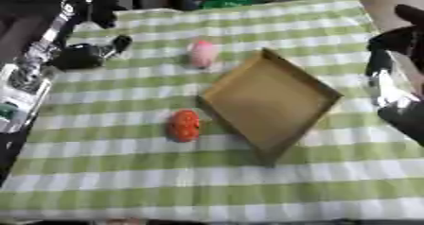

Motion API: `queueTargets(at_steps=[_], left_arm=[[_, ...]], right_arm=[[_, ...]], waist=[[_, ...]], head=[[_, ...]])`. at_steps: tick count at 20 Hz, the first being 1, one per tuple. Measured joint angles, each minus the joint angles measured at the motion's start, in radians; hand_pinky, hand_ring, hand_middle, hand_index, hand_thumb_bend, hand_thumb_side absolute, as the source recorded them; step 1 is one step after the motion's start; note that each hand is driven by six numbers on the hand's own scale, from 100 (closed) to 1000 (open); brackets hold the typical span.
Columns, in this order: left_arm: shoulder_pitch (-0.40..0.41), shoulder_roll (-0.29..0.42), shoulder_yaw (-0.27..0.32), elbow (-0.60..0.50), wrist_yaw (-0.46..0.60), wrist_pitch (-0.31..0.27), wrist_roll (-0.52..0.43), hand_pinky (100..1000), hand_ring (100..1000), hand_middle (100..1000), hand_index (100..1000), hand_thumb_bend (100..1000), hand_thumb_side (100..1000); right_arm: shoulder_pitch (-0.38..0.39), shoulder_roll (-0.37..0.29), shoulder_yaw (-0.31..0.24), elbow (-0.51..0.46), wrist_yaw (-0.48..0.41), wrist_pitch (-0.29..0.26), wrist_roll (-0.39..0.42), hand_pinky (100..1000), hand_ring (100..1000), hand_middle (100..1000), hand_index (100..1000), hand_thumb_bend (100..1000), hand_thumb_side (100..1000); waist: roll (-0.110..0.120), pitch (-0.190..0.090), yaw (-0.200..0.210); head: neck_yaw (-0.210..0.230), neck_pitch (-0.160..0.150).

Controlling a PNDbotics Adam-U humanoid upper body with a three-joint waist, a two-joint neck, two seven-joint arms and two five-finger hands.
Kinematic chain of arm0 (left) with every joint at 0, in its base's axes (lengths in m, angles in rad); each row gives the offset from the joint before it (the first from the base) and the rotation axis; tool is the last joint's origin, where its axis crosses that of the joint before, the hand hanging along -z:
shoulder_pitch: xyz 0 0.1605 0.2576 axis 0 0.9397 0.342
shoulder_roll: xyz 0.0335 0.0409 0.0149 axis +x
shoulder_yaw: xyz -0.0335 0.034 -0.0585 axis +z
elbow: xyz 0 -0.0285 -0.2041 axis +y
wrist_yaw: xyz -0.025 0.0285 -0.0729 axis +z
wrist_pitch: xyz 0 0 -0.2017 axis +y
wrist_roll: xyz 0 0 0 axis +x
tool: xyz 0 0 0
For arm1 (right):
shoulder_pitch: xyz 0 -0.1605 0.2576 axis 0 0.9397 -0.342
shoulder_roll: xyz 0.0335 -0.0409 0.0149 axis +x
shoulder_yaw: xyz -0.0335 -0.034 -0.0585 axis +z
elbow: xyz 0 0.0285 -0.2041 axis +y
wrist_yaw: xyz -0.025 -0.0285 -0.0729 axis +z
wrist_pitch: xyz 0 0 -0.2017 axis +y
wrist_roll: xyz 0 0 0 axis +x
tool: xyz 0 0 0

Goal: Pick up objects on the table and place them in the box.

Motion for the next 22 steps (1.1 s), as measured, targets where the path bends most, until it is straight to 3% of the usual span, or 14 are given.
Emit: queueTargets(at_steps=[7, 14, 22], left_arm=[[-0.091, 0.08, -0.153, 0.065, -0.017, -0.107, -0.109, 651, 595, 571, 796, 470, 396], [-0.186, 0.096, -0.291, 0.133, -0.003, -0.174, -0.228, 658, 594, 574, 794, 464, 369], [-0.249, 0.081, -0.364, 0.196, -0.005, -0.212, -0.376, 667, 591, 572, 793, 454, 282]], right_arm=[[0.0, 0.0, 0.005, 0.0, 0.0, 0.001, 0.003, 823, 692, 636, 937, 100, 450], [0.0, -0.001, 0.006, 0.004, 0.0, -0.001, 0.008, 823, 692, 635, 937, 100, 450], [0.0, -0.001, 0.012, 0.006, 0.0, 0.0, 0.011, 823, 692, 635, 936, 100, 450]], waist=[[0.006, -0.007, -0.009], [0.012, -0.009, -0.016], [0.013, -0.012, -0.017]], head=[[0.003, 0.0], [0.006, 0.0], [0.007, 0.0]])
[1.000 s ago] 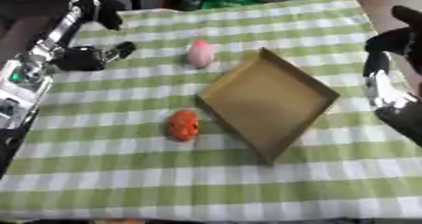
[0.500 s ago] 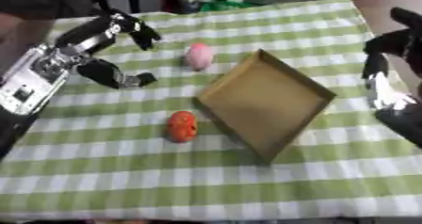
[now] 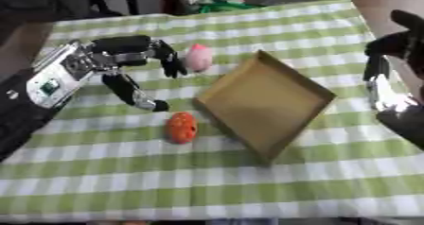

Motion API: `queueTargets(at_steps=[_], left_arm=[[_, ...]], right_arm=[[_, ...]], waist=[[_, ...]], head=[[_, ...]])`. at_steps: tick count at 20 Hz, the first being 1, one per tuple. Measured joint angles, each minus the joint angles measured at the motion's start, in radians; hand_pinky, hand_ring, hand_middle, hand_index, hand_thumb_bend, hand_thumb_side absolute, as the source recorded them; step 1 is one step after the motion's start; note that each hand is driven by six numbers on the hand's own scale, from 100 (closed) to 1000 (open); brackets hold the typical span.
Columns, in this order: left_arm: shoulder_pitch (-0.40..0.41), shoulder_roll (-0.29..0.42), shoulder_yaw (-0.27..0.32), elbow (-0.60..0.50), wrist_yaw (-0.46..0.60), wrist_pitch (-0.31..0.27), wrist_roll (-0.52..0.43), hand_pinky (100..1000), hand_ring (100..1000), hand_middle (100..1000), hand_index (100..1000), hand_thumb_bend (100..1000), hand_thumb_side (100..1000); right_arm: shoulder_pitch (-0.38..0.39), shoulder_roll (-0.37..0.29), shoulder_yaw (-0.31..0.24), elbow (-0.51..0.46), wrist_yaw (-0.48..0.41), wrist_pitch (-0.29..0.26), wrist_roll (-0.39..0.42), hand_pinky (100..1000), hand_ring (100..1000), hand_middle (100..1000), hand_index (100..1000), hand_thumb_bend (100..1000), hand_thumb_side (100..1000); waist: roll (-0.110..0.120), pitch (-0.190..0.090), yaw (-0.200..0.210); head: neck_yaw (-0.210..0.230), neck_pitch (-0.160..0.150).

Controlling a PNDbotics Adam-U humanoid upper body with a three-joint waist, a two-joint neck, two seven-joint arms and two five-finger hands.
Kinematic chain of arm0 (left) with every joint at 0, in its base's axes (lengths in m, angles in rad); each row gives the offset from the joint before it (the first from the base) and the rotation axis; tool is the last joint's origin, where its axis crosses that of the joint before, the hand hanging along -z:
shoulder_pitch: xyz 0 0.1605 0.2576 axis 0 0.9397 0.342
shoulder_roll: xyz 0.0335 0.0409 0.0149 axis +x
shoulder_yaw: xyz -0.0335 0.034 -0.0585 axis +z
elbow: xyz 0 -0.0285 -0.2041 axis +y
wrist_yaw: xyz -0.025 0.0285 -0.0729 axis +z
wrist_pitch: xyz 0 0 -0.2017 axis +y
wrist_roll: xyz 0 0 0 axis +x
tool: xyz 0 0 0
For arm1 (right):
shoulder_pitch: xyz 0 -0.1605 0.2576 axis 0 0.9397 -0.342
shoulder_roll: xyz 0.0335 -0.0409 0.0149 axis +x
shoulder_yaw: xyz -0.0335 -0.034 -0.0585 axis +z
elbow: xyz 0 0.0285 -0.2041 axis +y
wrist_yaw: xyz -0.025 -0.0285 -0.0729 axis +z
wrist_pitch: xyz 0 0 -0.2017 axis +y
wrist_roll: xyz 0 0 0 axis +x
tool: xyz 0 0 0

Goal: Pick up objects on the table and place them in the box.

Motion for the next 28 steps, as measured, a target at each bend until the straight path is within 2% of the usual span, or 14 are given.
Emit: queueTargets(at_steps=[3, 6, 11, 19, 28], left_arm=[[-0.011, -0.008, -0.008, 0.013, -0.002, -0.015, -0.059, 673, 593, 575, 795, 463, 258], [-0.019, -0.013, -0.014, 0.021, -0.003, -0.028, -0.111, 680, 597, 579, 795, 436, 221], [-0.027, -0.022, -0.014, 0.021, -0.003, 0.005, -0.146, 688, 601, 584, 797, 435, 199], [-0.037, -0.031, -0.015, 0.028, -0.011, 0.037, -0.177, 692, 603, 589, 798, 464, 208], [-0.036, -0.054, -0.029, 0.055, -0.045, 0.033, -0.174, 688, 599, 585, 794, 475, 203]], right_arm=[[0.0, 0.0, 0.0, 0.0, 0.0, 0.0, 0.0, 823, 692, 635, 936, 100, 450], [0.0, 0.0, 0.0, 0.0, 0.0, 0.0, 0.0, 823, 691, 634, 936, 100, 451], [0.0, 0.0, 0.0, 0.0, 0.0, 0.0, 0.0, 824, 692, 634, 936, 100, 451], [0.001, 0.0, 0.0, 0.001, 0.0, 0.0, 0.0, 824, 691, 634, 937, 100, 452], [0.001, 0.0, 0.0, 0.002, 0.0, -0.001, 0.001, 824, 692, 634, 937, 100, 452]], waist=[[0.0, 0.0, 0.0], [0.001, -0.001, 0.0], [0.002, -0.001, 0.0], [0.005, -0.002, 0.0], [0.006, -0.003, 0.001]], head=[[0.0, 0.0], [0.0, 0.0], [0.0, 0.0], [0.0, 0.0], [-0.001, 0.0]])
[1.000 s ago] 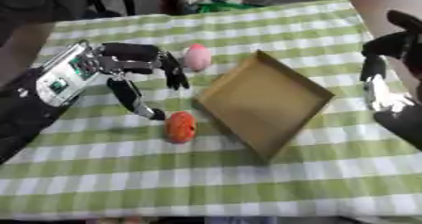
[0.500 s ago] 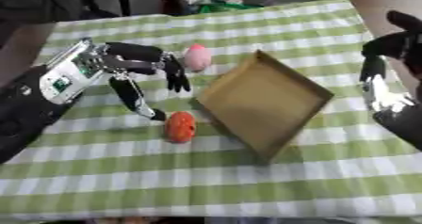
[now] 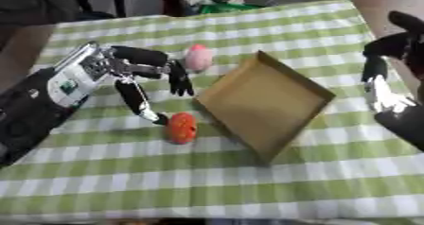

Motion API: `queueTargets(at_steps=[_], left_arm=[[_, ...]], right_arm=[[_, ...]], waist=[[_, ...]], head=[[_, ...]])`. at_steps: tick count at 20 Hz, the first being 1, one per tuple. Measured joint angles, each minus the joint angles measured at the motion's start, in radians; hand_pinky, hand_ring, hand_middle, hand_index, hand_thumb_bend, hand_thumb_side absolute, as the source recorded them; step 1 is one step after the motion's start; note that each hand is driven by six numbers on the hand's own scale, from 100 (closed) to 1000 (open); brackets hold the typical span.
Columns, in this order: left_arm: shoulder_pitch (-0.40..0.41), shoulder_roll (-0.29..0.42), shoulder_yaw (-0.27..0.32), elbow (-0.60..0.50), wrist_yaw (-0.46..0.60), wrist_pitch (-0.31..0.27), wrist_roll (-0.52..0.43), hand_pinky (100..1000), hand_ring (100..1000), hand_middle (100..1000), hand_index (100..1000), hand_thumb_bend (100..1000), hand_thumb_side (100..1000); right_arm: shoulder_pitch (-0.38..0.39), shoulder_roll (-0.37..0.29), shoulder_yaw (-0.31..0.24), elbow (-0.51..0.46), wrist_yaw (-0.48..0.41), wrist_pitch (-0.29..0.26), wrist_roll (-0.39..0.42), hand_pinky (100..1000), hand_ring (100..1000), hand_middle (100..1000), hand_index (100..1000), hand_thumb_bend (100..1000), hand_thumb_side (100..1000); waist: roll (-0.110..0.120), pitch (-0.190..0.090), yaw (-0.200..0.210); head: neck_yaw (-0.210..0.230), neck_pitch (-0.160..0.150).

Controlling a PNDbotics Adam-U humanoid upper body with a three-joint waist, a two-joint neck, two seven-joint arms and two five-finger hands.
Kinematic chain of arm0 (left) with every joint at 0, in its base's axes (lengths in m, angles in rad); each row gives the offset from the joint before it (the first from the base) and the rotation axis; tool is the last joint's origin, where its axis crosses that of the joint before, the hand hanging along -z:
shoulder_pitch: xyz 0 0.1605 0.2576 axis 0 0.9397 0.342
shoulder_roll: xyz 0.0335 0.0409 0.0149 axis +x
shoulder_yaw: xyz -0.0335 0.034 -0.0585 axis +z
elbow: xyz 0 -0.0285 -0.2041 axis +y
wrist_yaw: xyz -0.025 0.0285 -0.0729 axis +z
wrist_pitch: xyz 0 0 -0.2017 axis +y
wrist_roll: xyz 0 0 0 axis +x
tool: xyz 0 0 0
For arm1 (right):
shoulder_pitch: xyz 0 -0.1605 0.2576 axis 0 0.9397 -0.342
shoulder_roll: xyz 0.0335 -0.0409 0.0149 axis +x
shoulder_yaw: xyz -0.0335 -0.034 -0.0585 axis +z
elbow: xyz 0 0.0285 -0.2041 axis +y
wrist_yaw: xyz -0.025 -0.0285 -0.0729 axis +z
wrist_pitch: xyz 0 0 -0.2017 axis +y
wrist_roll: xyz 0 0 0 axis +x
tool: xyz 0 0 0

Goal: Pick up objects on the table and place them in the box.

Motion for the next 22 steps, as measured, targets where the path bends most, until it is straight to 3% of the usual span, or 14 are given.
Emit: queueTargets(at_steps=[15, 19, 22], left_arm=[[0.009, -0.034, -0.056, 0.047, -0.002, -0.015, 0.015, 666, 571, 549, 765, 445, 176], [0.011, -0.039, -0.062, 0.057, -0.005, -0.019, 0.019, 606, 491, 463, 672, 287, 104], [0.013, -0.043, -0.061, 0.059, -0.01, -0.021, 0.021, 544, 421, 380, 583, 214, 100]], right_arm=[[0.0, 0.0, 0.0, 0.004, 0.0, -0.001, 0.001, 824, 692, 634, 937, 100, 452], [0.0, 0.0, 0.0, 0.004, 0.0, -0.001, 0.002, 824, 692, 634, 937, 100, 452], [0.0, 0.0, 0.0, 0.004, 0.0, -0.002, 0.002, 824, 692, 634, 937, 100, 452]], waist=[[0.0, 0.0, -0.002], [0.0, 0.0, -0.004], [0.0, 0.0, -0.005]], head=[[0.001, 0.0], [0.001, 0.0], [0.001, 0.0]])
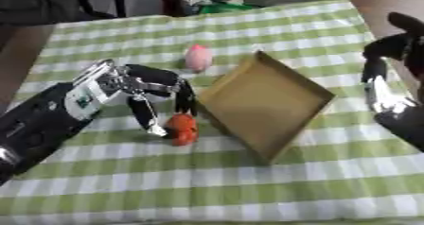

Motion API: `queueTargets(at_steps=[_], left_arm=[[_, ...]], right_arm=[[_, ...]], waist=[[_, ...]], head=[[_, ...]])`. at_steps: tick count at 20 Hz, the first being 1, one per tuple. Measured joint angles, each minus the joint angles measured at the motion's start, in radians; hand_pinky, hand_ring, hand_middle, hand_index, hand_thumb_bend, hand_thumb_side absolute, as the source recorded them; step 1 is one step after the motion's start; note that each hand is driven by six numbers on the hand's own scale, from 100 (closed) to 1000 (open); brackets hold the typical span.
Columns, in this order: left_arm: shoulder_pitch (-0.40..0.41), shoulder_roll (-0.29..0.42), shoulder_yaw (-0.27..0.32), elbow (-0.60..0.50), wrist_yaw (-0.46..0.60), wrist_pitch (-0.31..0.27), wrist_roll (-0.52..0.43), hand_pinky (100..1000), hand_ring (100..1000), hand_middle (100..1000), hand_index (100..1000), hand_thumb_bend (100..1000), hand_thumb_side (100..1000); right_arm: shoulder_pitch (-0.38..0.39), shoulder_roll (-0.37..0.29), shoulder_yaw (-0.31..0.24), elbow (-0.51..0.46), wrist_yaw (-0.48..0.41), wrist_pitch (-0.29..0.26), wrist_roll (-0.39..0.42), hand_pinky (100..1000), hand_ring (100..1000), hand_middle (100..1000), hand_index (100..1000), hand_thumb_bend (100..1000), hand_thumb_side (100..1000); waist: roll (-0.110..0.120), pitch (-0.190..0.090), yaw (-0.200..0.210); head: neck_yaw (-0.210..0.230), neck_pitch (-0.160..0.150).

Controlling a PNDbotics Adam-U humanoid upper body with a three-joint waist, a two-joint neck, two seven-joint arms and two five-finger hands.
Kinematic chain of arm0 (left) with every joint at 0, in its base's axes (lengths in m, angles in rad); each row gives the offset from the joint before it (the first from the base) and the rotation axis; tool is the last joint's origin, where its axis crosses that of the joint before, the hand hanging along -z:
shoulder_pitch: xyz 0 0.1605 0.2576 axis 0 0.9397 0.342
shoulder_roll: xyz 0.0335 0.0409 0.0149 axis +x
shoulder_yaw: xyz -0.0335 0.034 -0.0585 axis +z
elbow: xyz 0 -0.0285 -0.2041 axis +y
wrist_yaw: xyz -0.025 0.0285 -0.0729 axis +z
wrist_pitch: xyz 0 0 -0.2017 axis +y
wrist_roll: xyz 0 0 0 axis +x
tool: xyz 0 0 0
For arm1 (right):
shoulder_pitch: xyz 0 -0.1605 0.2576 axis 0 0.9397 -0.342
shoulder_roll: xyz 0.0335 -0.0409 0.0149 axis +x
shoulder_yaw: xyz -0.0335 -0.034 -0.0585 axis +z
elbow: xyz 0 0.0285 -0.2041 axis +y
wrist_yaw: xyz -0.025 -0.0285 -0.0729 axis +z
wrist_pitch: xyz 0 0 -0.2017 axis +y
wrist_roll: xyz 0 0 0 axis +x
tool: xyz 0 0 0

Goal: Pick up objects on the table and place them in the box.

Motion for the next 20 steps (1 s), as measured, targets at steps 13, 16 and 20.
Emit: queueTargets(at_steps=[13, 16, 20], left_arm=[[-0.089, 0.012, 0.134, -0.044, -0.02, -0.011, 0.011, 558, 397, 340, 546, 236, 113], [-0.134, -0.027, 0.146, 0.0, -0.054, -0.024, 0.024, 567, 406, 348, 564, 236, 120], [-0.185, -0.109, 0.147, 0.08, -0.125, -0.052, 0.052, 578, 412, 354, 570, 240, 128]], right_arm=[[0.0, 0.0, 0.0, 0.0, 0.0, 0.0, 0.0, 823, 692, 635, 936, 100, 449], [-0.003, 0.0, 0.0, 0.0, -0.004, 0.0, 0.0, 822, 693, 637, 935, 100, 446], [-0.025, 0.0, 0.0, -0.009, -0.009, 0.0, 0.0, 821, 694, 639, 934, 100, 444]], waist=[[-0.005, -0.006, -0.003], [-0.01, -0.009, -0.014], [-0.015, -0.009, -0.034]], head=[[-0.006, 0.0], [-0.004, 0.0], [0.003, 0.0]])
